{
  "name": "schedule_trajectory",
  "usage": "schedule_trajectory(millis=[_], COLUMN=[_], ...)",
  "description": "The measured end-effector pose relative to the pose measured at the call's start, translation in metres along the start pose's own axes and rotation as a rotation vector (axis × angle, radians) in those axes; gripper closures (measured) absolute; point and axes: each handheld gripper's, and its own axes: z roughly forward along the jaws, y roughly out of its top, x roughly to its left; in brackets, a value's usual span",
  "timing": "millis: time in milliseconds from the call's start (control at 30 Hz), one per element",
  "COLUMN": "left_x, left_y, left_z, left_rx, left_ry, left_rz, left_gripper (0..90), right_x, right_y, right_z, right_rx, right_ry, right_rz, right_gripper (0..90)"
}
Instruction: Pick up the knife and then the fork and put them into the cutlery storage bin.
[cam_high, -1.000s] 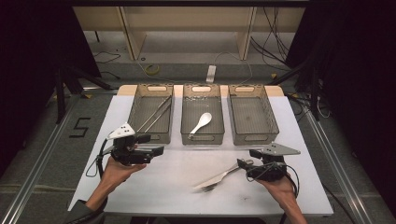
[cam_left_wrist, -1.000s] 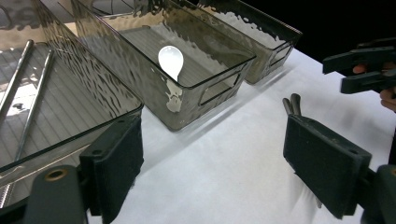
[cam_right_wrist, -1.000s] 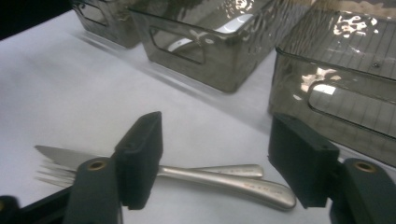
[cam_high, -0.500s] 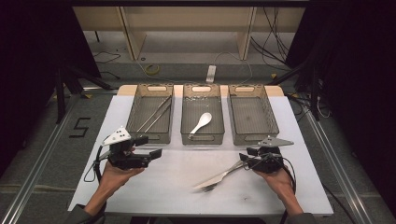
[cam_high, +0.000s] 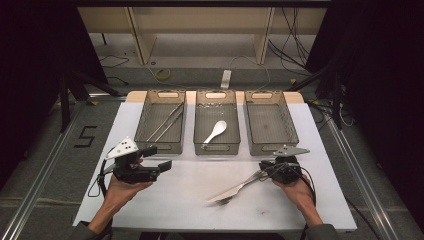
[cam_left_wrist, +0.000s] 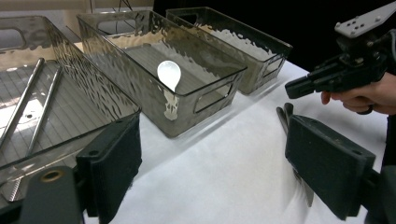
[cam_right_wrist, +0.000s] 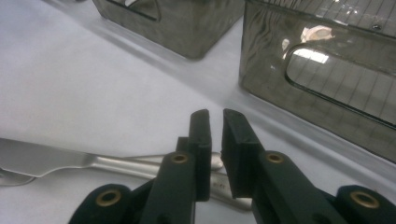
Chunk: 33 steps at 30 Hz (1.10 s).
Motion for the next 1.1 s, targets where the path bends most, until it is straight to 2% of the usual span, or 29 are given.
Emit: schedule_trajectory(millis=[433,600,700,800,867,933,1100], left_x=[-0.002,-0.003,-0.002,-0.003,-0.005,-0.006,-0.007], left_y=[0.002,0.002,0.002,0.002,0.001,0.001,0.002], left_z=[0.002,0.001,0.002,0.002,0.004,0.005,0.007], left_rx=[-0.004,0.001,0.002,0.006,0.014,0.017,0.022], left_ry=[-0.001,0.002,-0.005,-0.011,-0.009,-0.013,-0.015], left_rz=[0.015,0.036,0.025,0.036,0.049,0.053,0.062], left_gripper=[18.3,18.3,18.3,18.3,18.3,18.3,18.4], right_x=[-0.01,-0.01,-0.009,-0.008,-0.008,-0.008,-0.015], right_y=[-0.007,-0.007,-0.007,-0.008,-0.007,-0.005,-0.005], right_z=[0.008,0.01,0.008,0.006,0.006,0.009,0.016], right_rx=[0.08,0.109,0.119,0.135,0.135,0.136,0.173], right_ry=[-0.017,-0.011,0.0,0.009,-0.012,-0.067,-0.076], right_rz=[-0.01,-0.006,0.007,0.014,0.005,-0.013,0.0], right_gripper=[90.0,90.0,90.0,90.0,90.0,90.0,90.0])
